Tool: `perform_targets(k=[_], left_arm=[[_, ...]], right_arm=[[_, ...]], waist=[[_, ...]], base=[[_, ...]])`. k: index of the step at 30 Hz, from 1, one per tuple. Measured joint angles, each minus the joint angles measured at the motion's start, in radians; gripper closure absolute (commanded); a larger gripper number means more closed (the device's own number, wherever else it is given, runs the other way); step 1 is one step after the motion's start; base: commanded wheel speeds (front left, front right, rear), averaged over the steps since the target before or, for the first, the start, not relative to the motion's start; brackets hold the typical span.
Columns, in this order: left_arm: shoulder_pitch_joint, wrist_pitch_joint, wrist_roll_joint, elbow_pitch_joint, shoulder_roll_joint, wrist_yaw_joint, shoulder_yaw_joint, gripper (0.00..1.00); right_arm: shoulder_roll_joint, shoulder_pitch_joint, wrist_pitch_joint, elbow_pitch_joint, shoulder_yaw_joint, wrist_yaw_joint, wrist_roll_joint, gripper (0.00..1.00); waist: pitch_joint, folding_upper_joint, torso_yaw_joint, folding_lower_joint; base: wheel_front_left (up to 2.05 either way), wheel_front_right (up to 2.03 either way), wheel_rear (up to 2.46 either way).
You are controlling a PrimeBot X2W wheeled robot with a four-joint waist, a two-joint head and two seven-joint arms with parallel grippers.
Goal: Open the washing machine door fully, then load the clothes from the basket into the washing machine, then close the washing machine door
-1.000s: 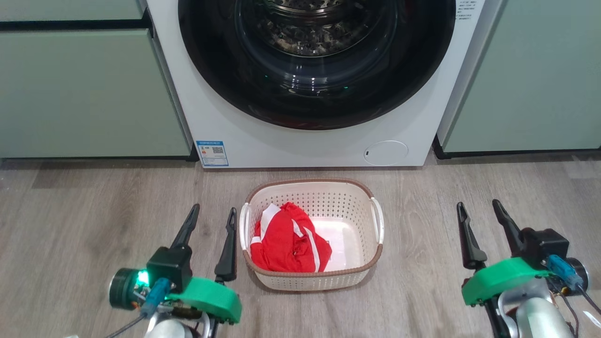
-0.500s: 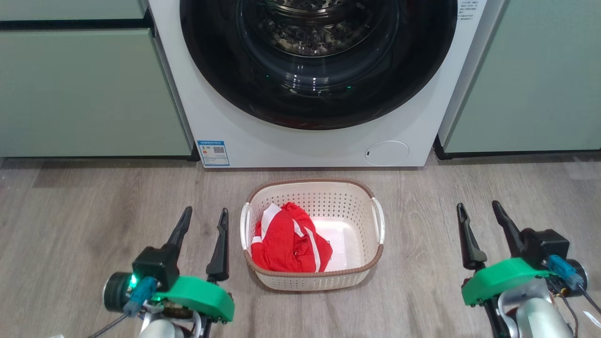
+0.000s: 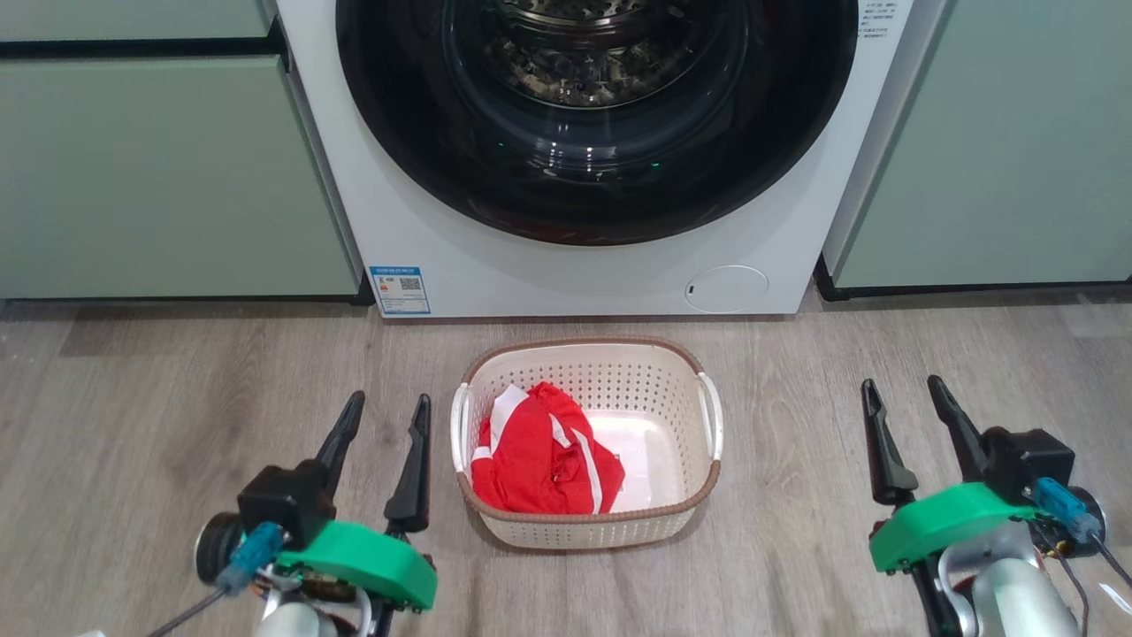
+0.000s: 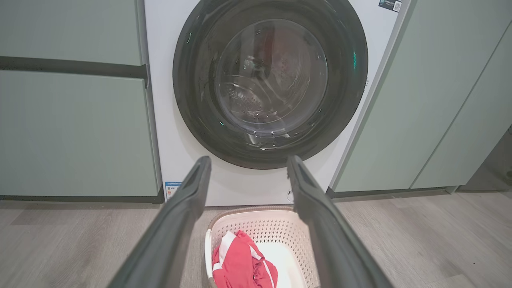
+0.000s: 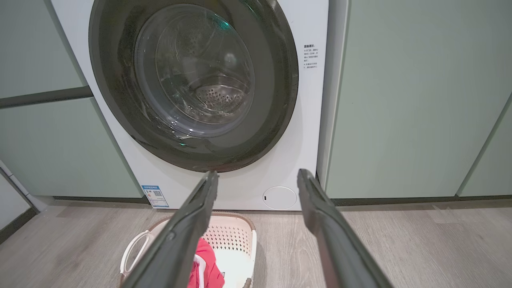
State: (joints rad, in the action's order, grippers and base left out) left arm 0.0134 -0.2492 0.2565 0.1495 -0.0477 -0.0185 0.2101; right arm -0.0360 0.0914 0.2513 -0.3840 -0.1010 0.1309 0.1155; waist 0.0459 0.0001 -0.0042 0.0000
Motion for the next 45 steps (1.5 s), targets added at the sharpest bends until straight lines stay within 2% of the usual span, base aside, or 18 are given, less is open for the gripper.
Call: perform_targets(k=[6,14,45], left_arm=[[-0.009,0.000,0.041,0.004,0.000,0.024,-0.016,0.00],[-0.018,0.000,0.040,0.003,0.000,0.024,-0.016,0.00],[-0.017,0.000,0.050,-0.009,0.007,0.025,-0.014,0.00]], right_arm=[[0.000,0.000,0.000,-0.004,-0.004,0.000,0.009,0.00],[0.000,0.000,0.000,-0.004,-0.009,0.000,0.009,0.00],[-0.006,0.002,0.000,-0.014,-0.026,0.000,0.017,0.00]], waist=[[0.000,0.0000,-0.001,0.0000],[-0.005,0.0000,-0.001,0.0000],[-0.012,0.0000,-0.025,0.0000]], base=[[0.00,0.00,0.00],[0.54,0.54,-1.09],[1.12,1.12,-2.24]])
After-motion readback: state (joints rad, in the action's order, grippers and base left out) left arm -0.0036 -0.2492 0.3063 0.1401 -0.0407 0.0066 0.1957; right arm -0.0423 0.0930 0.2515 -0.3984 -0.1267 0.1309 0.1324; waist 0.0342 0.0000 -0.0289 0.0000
